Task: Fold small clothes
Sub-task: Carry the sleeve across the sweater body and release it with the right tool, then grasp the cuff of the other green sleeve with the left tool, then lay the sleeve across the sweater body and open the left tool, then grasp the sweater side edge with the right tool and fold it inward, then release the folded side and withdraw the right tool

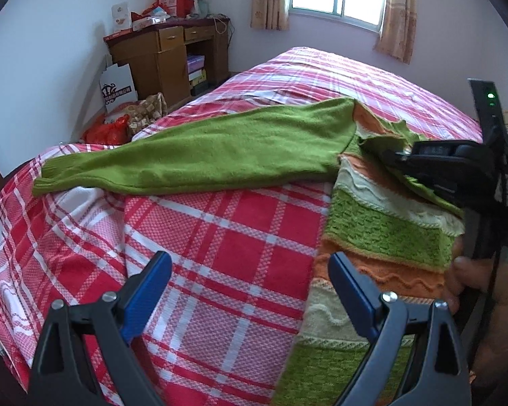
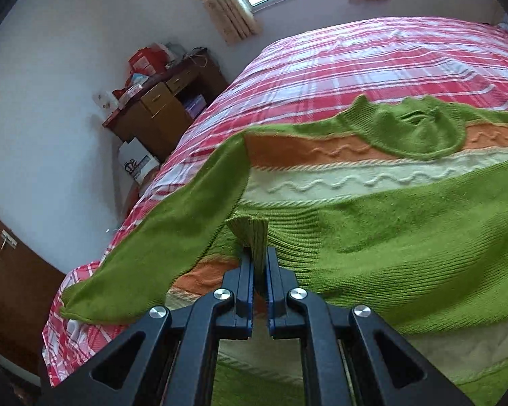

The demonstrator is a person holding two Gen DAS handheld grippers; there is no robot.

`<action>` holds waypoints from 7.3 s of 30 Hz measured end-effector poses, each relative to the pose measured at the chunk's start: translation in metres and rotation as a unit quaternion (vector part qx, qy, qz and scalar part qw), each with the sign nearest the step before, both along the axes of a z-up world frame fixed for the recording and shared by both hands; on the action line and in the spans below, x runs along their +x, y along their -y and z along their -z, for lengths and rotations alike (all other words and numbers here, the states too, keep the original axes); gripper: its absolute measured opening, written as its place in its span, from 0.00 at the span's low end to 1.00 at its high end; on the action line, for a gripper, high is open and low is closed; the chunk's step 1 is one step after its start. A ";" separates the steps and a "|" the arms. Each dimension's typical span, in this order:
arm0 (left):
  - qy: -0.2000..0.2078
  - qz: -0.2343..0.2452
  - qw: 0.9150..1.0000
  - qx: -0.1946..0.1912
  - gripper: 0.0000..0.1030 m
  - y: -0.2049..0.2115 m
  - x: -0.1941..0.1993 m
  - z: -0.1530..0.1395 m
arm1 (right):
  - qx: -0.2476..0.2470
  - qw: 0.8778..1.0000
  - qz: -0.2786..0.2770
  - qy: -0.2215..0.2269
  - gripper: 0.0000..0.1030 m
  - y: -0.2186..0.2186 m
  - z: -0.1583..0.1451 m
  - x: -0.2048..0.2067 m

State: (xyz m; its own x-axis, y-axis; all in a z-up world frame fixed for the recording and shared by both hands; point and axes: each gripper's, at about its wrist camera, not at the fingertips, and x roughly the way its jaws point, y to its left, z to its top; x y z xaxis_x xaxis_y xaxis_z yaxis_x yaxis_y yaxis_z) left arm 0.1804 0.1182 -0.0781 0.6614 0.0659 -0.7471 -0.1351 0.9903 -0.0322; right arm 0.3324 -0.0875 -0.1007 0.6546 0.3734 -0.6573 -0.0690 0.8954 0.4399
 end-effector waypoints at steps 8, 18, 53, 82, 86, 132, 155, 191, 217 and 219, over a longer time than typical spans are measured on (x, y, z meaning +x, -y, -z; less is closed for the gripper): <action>-0.002 0.016 1.000 0.010 0.93 0.011 0.003 -0.006 | 0.106 0.990 -0.093 -0.012 0.67 0.003 -0.012 -0.005; 0.030 0.060 0.997 0.049 0.94 0.068 0.040 -0.032 | -0.072 0.995 0.041 0.064 0.30 0.131 -0.062 -0.067; 0.027 -0.235 0.968 -0.090 0.83 -0.108 0.031 -0.032 | -0.162 0.979 0.121 0.022 0.45 0.239 -0.002 -0.095; 0.059 -0.408 0.896 -0.168 0.05 -0.242 0.019 0.014 | -0.179 0.976 0.123 0.019 0.46 0.234 -0.002 -0.094; 0.094 -0.361 0.917 -0.138 0.05 -0.224 0.031 -0.010 | -0.178 0.976 0.123 0.019 0.46 0.234 -0.002 -0.094; 0.079 -0.015 0.995 -0.067 0.63 0.026 0.011 0.026 | -0.039 0.997 -0.052 0.034 0.62 0.092 -0.033 -0.043; 0.086 0.014 0.993 -0.082 0.84 0.030 0.011 0.029 | -0.164 0.973 -0.095 0.130 0.13 0.018 -0.091 -0.017; 0.108 0.001 0.994 0.001 0.85 0.055 0.040 -0.022 | -0.253 0.953 0.154 0.066 0.35 0.273 -0.071 -0.090; 0.045 0.006 0.999 -0.023 0.99 0.028 0.061 -0.002 | -0.124 0.984 0.109 0.067 0.35 0.285 -0.071 -0.113; 0.071 0.037 0.997 -0.017 0.99 0.023 0.033 -0.012 | -0.131 0.982 0.104 0.085 0.50 0.293 -0.087 -0.151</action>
